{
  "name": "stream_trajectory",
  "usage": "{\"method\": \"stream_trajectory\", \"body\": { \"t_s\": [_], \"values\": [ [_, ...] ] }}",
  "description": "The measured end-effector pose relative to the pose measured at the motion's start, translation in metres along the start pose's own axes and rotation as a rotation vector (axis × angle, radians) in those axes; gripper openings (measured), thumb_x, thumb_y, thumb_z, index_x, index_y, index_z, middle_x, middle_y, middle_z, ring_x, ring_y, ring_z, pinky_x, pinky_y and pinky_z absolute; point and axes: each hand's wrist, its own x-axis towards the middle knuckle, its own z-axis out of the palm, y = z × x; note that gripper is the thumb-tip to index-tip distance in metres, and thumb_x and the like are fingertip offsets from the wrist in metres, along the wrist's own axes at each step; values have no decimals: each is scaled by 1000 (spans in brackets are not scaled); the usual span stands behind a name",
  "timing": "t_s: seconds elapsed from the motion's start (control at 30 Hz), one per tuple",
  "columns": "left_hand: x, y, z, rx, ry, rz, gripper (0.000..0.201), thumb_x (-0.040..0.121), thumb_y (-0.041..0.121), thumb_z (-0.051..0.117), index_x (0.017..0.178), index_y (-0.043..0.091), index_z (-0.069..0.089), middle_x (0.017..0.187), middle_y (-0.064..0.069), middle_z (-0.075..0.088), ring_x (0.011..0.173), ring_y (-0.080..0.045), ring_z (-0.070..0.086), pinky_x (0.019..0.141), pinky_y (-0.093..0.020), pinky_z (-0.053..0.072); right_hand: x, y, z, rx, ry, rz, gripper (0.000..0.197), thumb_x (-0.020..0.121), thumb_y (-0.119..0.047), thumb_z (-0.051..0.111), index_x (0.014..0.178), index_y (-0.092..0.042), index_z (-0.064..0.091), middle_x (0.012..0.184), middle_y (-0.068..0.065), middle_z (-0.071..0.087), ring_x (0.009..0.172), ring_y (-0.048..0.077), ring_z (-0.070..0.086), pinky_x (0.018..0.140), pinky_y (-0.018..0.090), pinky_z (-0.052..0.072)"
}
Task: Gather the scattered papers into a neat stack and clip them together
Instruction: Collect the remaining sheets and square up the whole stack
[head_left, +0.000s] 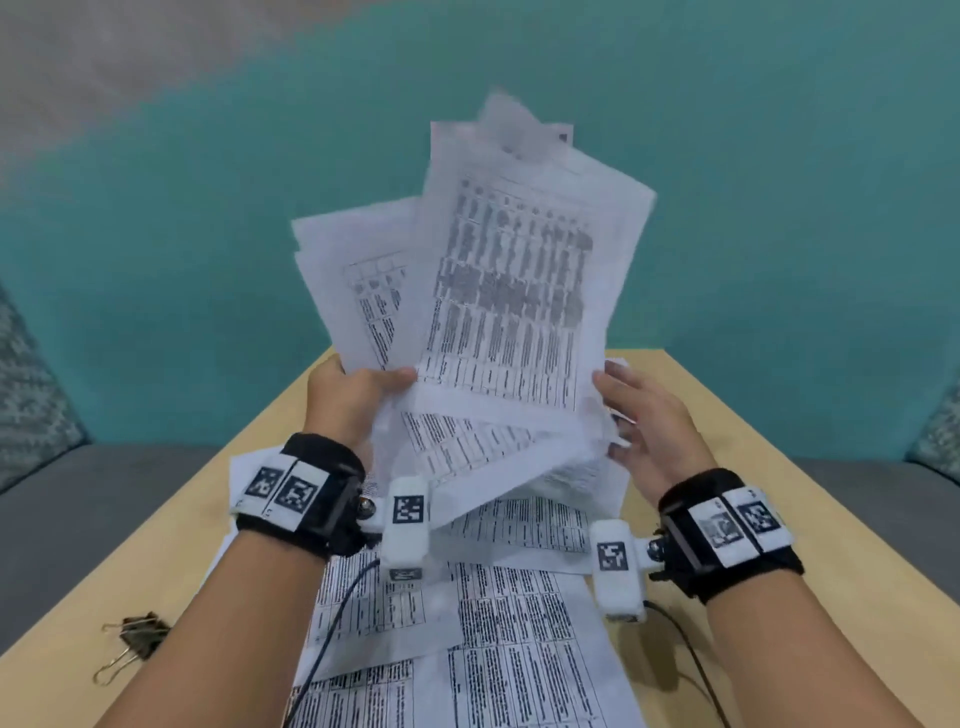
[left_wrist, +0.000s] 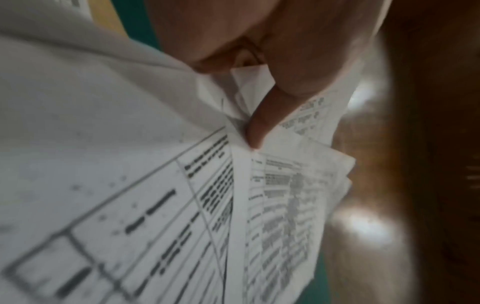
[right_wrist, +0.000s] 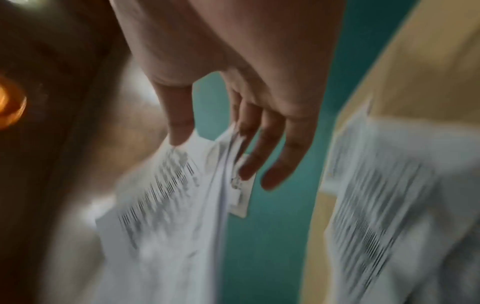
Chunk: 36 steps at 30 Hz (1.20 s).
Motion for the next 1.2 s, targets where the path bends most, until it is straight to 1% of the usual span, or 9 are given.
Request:
{"method": "stream_trajectory", "body": {
  "t_s": [0.13,0.27,0.53,0.6,0.7,0.8,0.9,1.03,1.2],
  "values": [
    [-2,8,7,-230,164,-64,65,73,-3,84,130,2,52,126,-14,66,117,-32,64,108,-50,46,-21,0,32,391,-206,202,71,79,-63,71,130,-14,64,117,15,65,112,36,63,94,61,52],
    [-11,9,21,-346,108,-81,79,80,-6,78,148,-1,36,137,-8,53,129,-21,52,119,-44,32,-30,15,75,372,-280,125,55,86,-37,76,134,-13,63,130,14,69,123,33,64,109,55,44],
    [-32,9,33,-362,-162,-145,51,84,-13,65,133,-17,50,108,-27,68,73,-25,74,65,-30,62,-6,17,56,273,85,99,130,37,-36,103,150,-17,42,129,12,68,115,37,67,100,61,49],
    [-37,13,35,-330,-212,-136,39,84,-11,66,123,-11,59,108,-27,68,64,-21,71,55,-25,57,-5,10,47,251,86,81,105,50,-29,99,142,-12,53,123,13,72,110,36,69,99,60,51],
    [-40,24,29,-412,-316,-90,13,90,14,66,99,6,72,104,-13,73,90,-30,69,82,-41,56,3,3,27,189,101,63,94,59,-31,97,139,-10,54,130,9,68,124,31,61,108,57,44],
    [-33,36,11,-582,-370,-67,53,96,47,53,137,14,63,137,-8,67,123,-31,64,103,-50,48,10,-6,4,144,36,13,106,47,-34,102,138,-4,56,132,15,67,127,32,61,109,54,44],
    [-23,44,-11,-605,-395,-107,69,93,63,51,142,16,59,132,-10,69,116,-32,69,96,-50,54,3,-21,-15,71,-4,10,84,65,-19,93,135,7,55,123,22,70,114,38,69,103,53,51],
    [-10,45,-26,-430,-373,-40,55,93,59,55,131,20,63,107,-6,74,88,-25,71,75,-38,58,-2,-33,-30,-93,-23,-53,36,83,-1,74,118,6,65,110,21,75,105,38,72,92,46,56],
    [0,45,-29,-390,-108,124,42,95,41,64,129,15,63,116,-6,76,99,-26,73,84,-40,59,-9,-37,-34,-282,-40,-85,30,81,3,72,111,2,70,106,15,78,99,31,75,95,46,54]
  ]
}}
